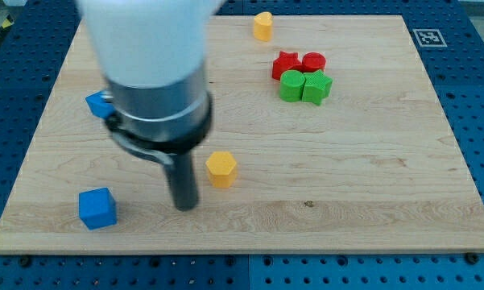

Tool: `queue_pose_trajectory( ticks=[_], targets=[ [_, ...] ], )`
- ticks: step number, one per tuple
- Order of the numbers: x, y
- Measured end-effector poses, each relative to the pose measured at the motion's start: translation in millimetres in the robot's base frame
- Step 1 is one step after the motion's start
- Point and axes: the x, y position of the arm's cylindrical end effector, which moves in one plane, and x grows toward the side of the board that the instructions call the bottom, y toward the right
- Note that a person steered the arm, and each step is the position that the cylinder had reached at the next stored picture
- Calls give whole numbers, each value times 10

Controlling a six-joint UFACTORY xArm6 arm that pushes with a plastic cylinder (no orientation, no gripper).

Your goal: Push the blue cube left to the yellow hexagon

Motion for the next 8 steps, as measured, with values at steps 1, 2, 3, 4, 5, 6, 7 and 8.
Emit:
queue_pose_trajectory(
  ticks=[1, 2, 3, 4, 5, 6, 7, 8],
  targets=[
    [-187, -116],
    [-187, -116],
    [-339, -299],
    [-575, -639],
    [-580, -1000],
    [-611, -1546],
    [-510, -1889],
    [-118, -1927]
  ],
)
